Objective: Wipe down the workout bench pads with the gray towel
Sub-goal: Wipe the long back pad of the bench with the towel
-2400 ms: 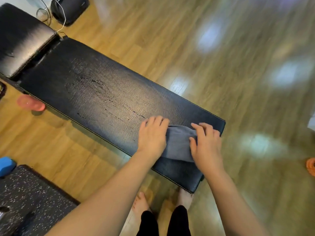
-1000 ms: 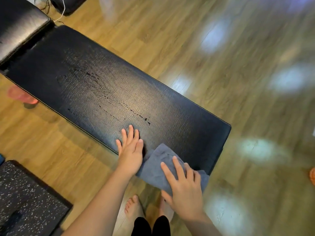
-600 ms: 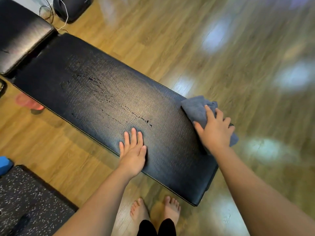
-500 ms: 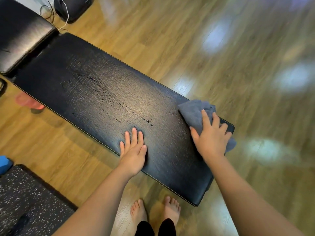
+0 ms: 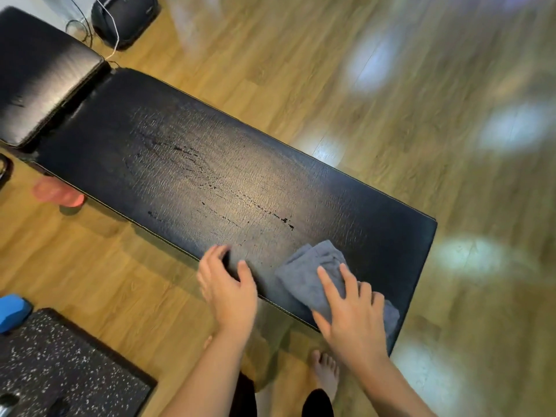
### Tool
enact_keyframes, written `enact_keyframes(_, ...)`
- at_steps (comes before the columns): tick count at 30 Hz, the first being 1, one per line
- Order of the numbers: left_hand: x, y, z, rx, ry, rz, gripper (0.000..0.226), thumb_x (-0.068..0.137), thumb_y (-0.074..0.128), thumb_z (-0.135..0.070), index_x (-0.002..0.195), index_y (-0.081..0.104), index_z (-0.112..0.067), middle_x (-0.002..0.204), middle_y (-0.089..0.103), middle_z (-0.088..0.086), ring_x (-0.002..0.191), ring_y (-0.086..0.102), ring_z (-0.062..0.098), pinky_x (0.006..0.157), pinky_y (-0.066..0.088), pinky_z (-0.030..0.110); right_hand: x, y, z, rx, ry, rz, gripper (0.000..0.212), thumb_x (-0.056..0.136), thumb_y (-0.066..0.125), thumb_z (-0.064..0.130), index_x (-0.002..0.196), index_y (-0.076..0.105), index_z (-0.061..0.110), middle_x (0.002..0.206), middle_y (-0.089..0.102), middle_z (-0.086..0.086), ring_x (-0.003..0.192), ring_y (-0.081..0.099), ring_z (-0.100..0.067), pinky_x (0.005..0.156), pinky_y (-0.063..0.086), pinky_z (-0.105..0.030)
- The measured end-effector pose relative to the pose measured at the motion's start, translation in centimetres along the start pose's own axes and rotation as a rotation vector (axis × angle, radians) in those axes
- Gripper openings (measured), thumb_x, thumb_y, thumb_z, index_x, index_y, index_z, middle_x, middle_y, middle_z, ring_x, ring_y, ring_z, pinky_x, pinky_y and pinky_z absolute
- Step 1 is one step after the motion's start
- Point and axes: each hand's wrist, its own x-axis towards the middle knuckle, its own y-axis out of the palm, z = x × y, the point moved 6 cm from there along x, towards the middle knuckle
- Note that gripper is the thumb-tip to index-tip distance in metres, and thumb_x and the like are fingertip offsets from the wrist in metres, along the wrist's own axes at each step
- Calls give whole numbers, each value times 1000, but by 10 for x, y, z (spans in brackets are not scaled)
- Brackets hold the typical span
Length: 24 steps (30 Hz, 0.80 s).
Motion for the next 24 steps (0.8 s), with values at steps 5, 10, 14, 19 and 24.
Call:
enact_keyframes(5,56,14,72,-556,-983,-71,76,86,58,-53,149,36,-17,153,43,11,131,50,32,101,46,44,66,-16,-2,-1,10,-49,71,80,65,55,145,46,29,140,50,-16,95,51,-39,75,41,-48)
enact_keyframes(10,98,31,90,-602,-1166,-65,67,72,38,-61,127,59,-28,130,65,-4,107,64,30,91,44,44,150,-35,-6,142,414,-111,69,89,57,59,150,34,34,148,37,-13,116,43,-42,89,37,-53)
enact_keyframes(14,95,30,82,-568,-1171,-71,58,78,34,-57,123,56,-29,128,64,-6,108,62,30,84,41,42,140,-34,24,114,443,-108,70,88,59,56,150,34,34,151,36,-13,117,43,-41,90,36,-55)
enact_keyframes(19,101,44,93,-680,-1117,-36,52,77,42,-41,124,56,-24,124,64,5,97,67,34,79,55,51,75,-15,106,65,184,-61,78,74,72,53,145,46,31,146,47,-17,95,51,-37,76,37,-48)
enact_keyframes(24,120,26,83,-761,-1083,-111,59,77,42,-40,128,60,-19,126,65,7,101,67,34,85,55,54,32,3,142,79,40,48,89,61,77,55,142,48,32,142,53,-15,92,56,-37,78,44,-50)
